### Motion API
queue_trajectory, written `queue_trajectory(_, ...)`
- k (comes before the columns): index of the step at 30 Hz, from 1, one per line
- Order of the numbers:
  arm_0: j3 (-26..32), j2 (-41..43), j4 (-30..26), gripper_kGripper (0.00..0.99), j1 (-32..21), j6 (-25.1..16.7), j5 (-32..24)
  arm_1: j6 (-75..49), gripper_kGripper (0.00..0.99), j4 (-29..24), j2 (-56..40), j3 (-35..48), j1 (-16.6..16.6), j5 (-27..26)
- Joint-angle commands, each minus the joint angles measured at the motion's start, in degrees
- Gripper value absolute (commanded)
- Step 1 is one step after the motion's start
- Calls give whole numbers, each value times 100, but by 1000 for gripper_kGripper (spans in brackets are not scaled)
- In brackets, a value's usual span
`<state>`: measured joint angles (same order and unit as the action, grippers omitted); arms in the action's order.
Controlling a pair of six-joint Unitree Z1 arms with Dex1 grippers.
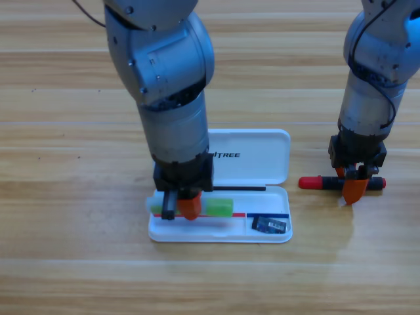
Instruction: Clean up eraser and pencils
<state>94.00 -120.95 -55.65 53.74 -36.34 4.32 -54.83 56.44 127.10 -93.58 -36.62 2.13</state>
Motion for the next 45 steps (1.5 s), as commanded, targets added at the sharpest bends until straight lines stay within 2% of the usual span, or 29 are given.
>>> queue_trajectory(1, 22, -367, 107, 0, 198, 57, -62, -63, 371, -80, 430, 112, 173, -19)
queue_trajectory(3, 22, -403, 124, 0, 207, 66, -71, -63, 124, -80, 430, 112, 173, -28)
queue_trajectory(4, 22, -420, 142, 0, 207, 66, -71, -63, 34, -80, 430, 112, 173, -28)
queue_trajectory(5, 22, -438, 151, 0, 207, 66, -71, -63, 0, -80, 421, 112, 173, -28)
queue_trajectory(11, 57, -552, 195, 0, 207, 83, -71, -46, 0, -45, -45, 191, 173, -11)
queue_trajectory(20, 57, -622, 247, 0, 207, 118, -80, 34, 0, 518, -1337, 376, 59, -186)
queue_trajectory(33, 22, -517, 256, 0, 207, 127, -54, 139, 0, 579, -1407, 525, -135, -257)
queue_trajectory(41, 4, -455, 256, 0, 207, 127, -27, 148, 0, 579, -1390, 543, -143, -257)
queue_trajectory(42, -14, -447, 256, 37, 207, 127, -27, 148, 0, 579, -1390, 543, -143, -257)
queue_trajectory(45, -58, -429, 256, 851, 207, 127, -18, 148, 0, 570, -1390, 534, -143, -257)
